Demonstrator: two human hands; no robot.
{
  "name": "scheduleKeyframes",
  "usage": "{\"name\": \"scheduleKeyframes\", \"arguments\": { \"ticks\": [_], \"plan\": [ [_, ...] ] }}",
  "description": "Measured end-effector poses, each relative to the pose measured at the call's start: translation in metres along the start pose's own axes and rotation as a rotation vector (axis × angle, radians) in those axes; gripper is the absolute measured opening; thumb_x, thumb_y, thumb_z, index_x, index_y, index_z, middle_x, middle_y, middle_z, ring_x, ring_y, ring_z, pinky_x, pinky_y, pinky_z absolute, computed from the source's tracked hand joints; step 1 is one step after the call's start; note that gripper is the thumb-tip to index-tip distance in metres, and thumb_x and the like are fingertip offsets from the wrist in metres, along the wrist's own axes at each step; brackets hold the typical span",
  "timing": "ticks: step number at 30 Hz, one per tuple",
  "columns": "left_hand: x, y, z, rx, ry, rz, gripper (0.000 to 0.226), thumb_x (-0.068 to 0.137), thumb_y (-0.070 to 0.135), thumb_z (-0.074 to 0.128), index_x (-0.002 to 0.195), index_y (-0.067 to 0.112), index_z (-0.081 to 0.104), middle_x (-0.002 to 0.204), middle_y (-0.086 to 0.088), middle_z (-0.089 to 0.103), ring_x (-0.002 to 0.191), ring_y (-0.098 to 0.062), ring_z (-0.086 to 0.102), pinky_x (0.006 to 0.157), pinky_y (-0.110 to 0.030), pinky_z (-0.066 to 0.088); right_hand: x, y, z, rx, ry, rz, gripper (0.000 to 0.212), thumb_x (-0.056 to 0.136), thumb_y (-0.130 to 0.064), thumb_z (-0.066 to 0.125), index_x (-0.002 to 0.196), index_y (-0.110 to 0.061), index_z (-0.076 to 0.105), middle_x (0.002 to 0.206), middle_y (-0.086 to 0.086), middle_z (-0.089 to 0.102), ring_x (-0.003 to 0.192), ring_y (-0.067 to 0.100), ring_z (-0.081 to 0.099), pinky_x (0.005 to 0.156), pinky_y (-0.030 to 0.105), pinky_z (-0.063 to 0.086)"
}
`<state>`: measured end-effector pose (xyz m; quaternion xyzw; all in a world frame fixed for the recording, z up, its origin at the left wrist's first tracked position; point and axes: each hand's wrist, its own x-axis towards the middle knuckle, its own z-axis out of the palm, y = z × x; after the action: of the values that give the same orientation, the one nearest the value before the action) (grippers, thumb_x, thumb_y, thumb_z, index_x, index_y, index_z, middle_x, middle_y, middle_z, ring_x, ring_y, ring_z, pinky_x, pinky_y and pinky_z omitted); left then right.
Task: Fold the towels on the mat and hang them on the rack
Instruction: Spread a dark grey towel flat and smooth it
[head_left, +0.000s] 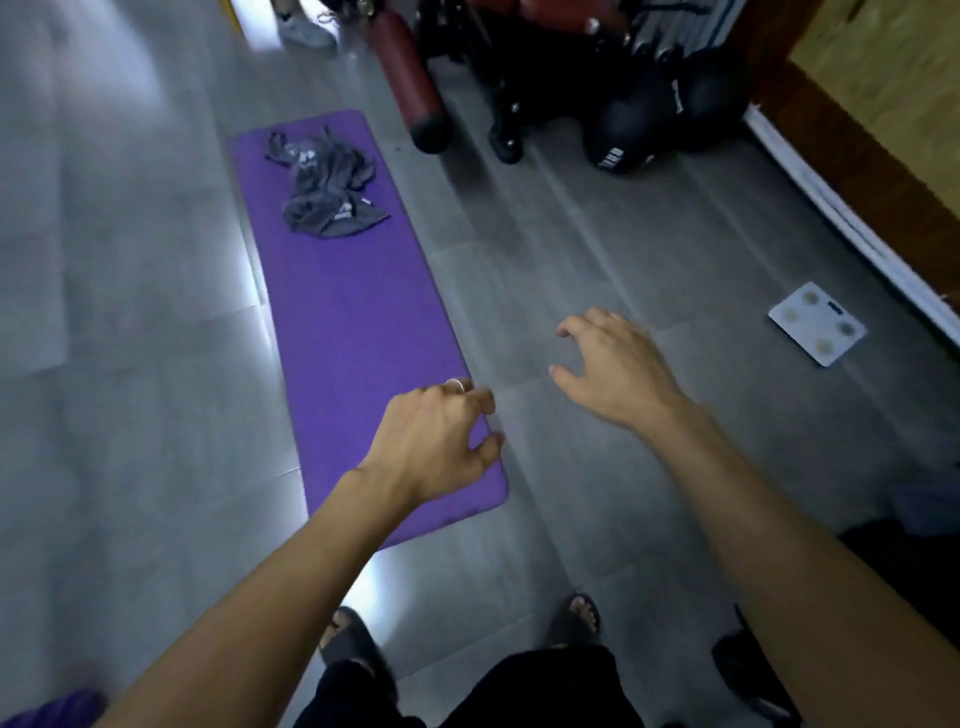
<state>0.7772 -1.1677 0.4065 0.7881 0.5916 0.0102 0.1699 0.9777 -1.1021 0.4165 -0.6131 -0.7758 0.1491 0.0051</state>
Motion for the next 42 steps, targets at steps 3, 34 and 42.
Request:
{"name": "scheduleKeyframes", "arguments": {
  "ticks": [3, 34, 42],
  "plan": [
    [-0.040, -0.085, -0.013, 0.001, 0.007, -0.041, 0.039, 0.086, 0.051, 0.052, 0.118, 0.029, 0.059, 0.109, 0.006, 0.063, 0.093, -0.026, 0.065, 0.071, -0.033, 0.051, 0.024, -0.091, 0.022, -0.021, -0.002, -0.045, 0.045, 0.084, -0.038, 0.063, 0.123, -0.016, 0.056, 0.119, 0.009, 0.057, 0.113, 0.032, 0.052, 0.094, 0.043, 0.044],
    [0.005, -0.704, -0.192, -0.020, -0.022, -0.239, 0.038, 0.089, 0.051, 0.049, 0.117, 0.027, 0.060, 0.110, 0.004, 0.062, 0.096, -0.024, 0.064, 0.073, -0.035, 0.053, 0.457, -0.617, 0.093, 0.022, -0.005, -0.147, 0.048, 0.088, -0.037, 0.061, 0.129, -0.014, 0.052, 0.125, 0.008, 0.053, 0.116, 0.027, 0.051, 0.097, 0.044, 0.044],
    [0.129, -0.861, -0.246, 0.029, -0.044, -0.064, 0.038, 0.088, 0.049, 0.050, 0.116, 0.026, 0.060, 0.108, 0.005, 0.061, 0.097, -0.024, 0.064, 0.071, -0.031, 0.051, 0.610, -0.675, 0.094, 0.105, 0.100, 0.044, 0.042, 0.085, -0.033, 0.064, 0.123, -0.015, 0.056, 0.120, 0.010, 0.055, 0.110, 0.030, 0.054, 0.092, 0.042, 0.046]
  ]
}}
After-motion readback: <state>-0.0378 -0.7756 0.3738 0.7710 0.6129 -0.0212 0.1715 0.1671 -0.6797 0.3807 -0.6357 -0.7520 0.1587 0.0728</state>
